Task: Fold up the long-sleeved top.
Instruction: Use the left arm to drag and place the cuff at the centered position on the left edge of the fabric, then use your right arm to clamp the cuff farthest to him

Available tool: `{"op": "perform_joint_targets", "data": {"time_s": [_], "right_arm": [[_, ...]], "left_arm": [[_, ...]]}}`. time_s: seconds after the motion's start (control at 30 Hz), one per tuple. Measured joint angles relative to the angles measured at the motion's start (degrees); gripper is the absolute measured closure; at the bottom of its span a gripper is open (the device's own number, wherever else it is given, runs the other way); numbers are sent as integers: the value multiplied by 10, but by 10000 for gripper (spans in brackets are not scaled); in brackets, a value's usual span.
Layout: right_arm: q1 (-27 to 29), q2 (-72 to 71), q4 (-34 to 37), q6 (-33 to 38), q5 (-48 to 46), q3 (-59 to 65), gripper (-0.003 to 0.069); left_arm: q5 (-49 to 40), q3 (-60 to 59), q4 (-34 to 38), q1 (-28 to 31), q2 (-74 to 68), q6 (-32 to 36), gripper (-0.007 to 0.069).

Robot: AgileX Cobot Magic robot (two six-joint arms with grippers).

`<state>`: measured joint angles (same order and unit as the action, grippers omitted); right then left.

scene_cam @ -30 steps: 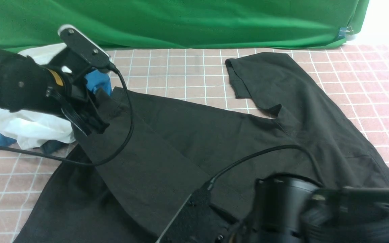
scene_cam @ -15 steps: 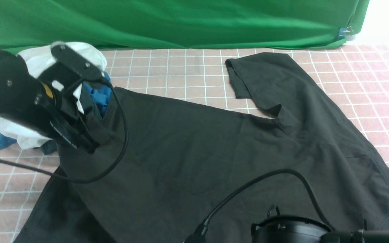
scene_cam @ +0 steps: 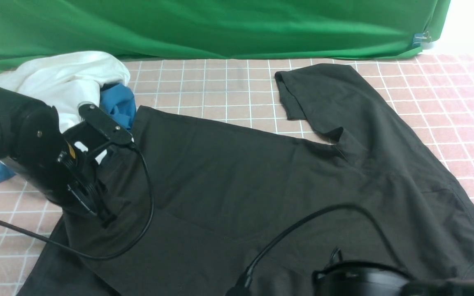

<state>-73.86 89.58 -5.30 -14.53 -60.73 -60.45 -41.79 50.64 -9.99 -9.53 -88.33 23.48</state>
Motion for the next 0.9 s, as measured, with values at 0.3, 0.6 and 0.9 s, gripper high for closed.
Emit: {"op": "perform_joint_targets", "data": {"time_s": [0.3,0.6,0.9], "right_arm": [[92,-111,-140,-70,-11,0,144],[234,-116,148,115,-19,41,333],[80,-116,178,129,11,71,436]], "left_arm": [[-16,-1,-6,0,21,-56,88],[23,-1,-6,0,137,-100,169],[10,-1,23,0,163,-101,445]]}}
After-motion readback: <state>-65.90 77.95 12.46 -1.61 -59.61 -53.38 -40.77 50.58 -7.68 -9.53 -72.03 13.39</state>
